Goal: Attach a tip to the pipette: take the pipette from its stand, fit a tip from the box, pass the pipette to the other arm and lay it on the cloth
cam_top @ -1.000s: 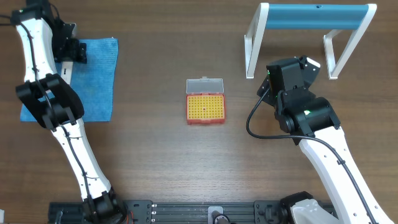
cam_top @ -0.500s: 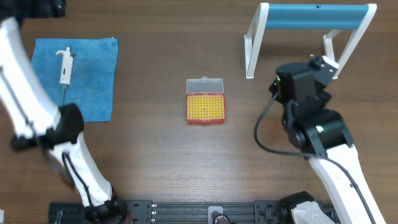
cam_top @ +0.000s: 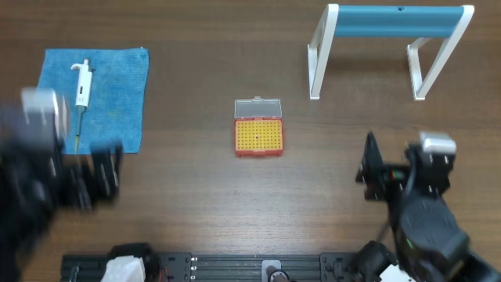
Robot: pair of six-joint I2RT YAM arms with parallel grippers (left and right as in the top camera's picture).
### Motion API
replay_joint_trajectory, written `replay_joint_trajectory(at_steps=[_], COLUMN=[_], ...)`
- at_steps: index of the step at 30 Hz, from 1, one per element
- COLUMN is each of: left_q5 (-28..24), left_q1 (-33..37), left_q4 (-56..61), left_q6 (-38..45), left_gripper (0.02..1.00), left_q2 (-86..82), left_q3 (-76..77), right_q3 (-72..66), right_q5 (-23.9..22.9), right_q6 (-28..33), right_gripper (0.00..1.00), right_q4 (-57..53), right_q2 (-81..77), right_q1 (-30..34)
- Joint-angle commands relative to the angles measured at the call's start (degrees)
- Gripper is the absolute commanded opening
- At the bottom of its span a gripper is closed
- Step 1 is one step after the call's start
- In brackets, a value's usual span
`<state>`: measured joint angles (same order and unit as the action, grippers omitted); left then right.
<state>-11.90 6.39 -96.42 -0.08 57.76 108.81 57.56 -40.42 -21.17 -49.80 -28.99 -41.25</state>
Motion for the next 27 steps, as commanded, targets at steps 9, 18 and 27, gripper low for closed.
replay_joint_trajectory(at_steps=[9,18,27], left_q5=[2.29,-3.91,-4.00], left_q1=[-0.48,-0.48,-0.48], left_q4=[9.05,15.19,15.23], left_q6=[-11.91,-11.96,-11.91], left_gripper=[0.890,0.888,0.888], left_q2=[-33.75,-33.66,-33.68], left_q3=[-27.32,-41.13,-41.44], right_q3=[-3.37,-3.37,-3.37], right_q5=[-7.93,-13.99,-13.99], right_q6=[9.55,9.46,9.46], right_gripper=[0.816,0.816,0.816], right_q4=[-14.84,-17.90,-17.90], right_q2=[26.40,26.43,26.43], right_q1=[-6.40,-6.40,-6.40])
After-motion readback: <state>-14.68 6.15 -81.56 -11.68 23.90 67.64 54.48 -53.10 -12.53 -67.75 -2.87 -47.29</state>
